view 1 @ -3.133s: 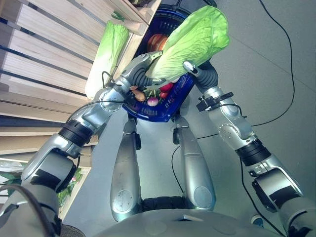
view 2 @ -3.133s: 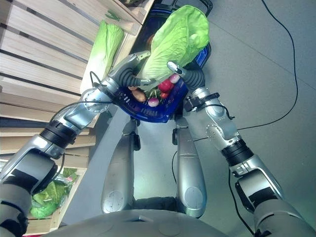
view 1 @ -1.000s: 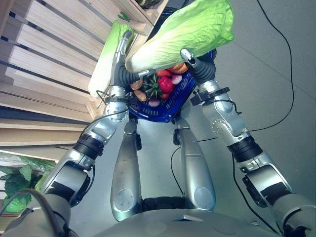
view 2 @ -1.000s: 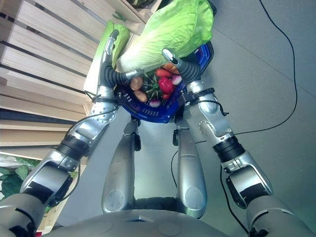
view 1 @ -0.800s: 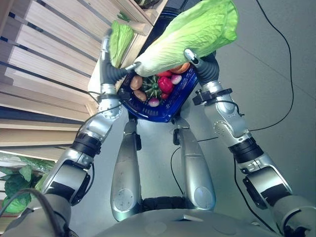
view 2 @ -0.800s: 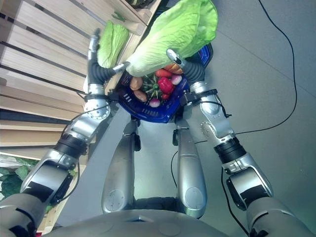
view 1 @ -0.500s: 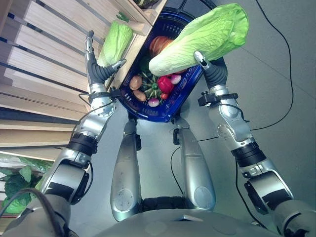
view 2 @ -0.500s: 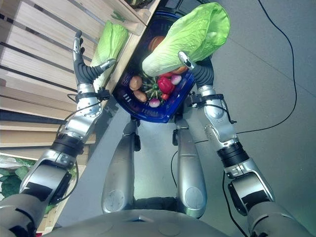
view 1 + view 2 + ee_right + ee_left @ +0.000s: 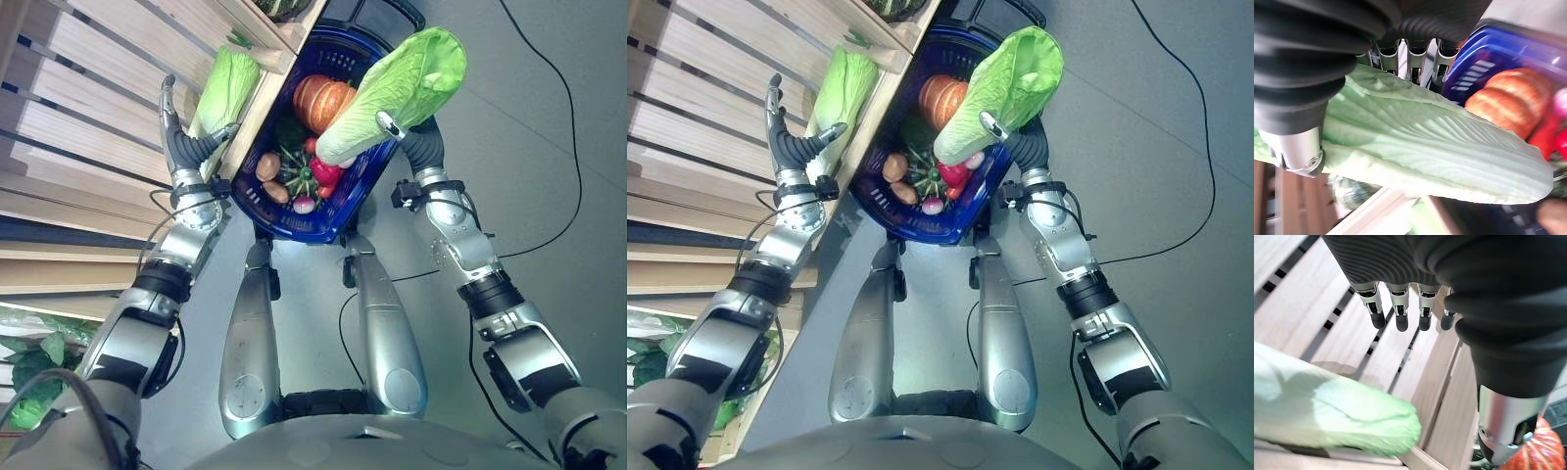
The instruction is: Pick up fruits and vegetables into the basket
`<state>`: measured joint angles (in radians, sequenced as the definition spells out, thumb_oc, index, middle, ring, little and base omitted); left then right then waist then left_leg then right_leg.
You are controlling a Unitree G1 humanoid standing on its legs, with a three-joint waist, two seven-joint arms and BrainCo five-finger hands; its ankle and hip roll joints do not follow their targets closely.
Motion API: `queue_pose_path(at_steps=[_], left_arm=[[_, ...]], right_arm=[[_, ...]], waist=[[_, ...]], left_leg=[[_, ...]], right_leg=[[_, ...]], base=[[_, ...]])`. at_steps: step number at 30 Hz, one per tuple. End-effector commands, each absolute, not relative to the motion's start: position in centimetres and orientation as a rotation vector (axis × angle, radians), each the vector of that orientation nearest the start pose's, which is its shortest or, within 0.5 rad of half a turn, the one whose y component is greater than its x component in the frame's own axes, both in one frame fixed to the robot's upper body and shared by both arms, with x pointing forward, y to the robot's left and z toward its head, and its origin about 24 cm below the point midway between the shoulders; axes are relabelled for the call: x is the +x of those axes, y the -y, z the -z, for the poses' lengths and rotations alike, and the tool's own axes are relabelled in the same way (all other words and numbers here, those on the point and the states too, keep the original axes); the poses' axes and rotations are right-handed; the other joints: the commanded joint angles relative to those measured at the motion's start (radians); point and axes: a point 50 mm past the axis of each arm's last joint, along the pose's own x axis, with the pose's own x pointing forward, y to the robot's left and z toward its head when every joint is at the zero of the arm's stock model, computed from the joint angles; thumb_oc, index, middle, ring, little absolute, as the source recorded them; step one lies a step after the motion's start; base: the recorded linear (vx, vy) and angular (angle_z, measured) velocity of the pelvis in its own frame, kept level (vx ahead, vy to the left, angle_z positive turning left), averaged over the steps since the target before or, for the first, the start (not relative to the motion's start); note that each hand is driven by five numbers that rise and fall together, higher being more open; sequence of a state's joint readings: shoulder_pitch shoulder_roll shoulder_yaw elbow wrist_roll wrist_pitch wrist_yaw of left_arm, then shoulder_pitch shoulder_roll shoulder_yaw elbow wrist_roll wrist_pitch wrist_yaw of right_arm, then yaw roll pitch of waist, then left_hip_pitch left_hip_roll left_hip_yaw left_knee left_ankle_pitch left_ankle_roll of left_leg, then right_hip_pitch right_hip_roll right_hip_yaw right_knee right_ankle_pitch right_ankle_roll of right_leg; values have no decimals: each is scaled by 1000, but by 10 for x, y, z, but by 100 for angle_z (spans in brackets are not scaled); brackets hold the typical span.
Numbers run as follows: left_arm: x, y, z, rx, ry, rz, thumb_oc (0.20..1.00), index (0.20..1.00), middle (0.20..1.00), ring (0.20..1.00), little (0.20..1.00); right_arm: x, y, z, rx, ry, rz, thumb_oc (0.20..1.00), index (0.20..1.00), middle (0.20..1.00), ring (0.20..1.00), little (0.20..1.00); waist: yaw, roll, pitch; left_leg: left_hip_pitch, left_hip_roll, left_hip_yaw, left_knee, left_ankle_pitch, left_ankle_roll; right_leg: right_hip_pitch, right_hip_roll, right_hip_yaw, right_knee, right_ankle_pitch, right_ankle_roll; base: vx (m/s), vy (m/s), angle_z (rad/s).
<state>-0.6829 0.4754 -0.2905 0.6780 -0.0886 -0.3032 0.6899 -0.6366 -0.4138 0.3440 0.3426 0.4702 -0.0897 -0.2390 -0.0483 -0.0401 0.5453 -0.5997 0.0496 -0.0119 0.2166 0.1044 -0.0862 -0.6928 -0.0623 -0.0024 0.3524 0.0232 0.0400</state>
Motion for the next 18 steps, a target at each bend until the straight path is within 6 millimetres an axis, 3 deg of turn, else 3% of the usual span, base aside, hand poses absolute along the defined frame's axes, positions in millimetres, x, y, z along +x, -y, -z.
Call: queue_pose_path(at_steps=[1, 10, 18], left_arm=[[365, -229, -153, 339, 412, -554, 1000, 1000, 1000, 1000, 1000], [375, -234, -156, 363, 373, -517, 1000, 1000, 1000, 1000, 1000], [383, -228, -166, 370, 394, -472, 1000, 1000, 1000, 1000, 1000]], right_arm=[[363, 153, -170, -82, 297, -79, 200, 200, 200, 200, 200], [395, 179, -168, -141, 127, 18, 200, 200, 200, 200, 200], [410, 198, -166, -184, 19, 73, 200, 200, 200, 200, 200]], waist=[[-5, 43, -25], [25, 62, -25], [53, 80, -25]], left_leg=[[-27, -58, 27, 60, -75, 10], [-35, -63, 16, 88, -86, 8], [-64, -72, 3, 113, -90, 13]], right_leg=[[45, 17, -76, -15, -40, 23], [35, 7, -90, 19, -55, 18], [6, 6, -101, 49, -63, 15]], base=[[0, 0, 0], [3, -11, 2], [8, -28, 7]])
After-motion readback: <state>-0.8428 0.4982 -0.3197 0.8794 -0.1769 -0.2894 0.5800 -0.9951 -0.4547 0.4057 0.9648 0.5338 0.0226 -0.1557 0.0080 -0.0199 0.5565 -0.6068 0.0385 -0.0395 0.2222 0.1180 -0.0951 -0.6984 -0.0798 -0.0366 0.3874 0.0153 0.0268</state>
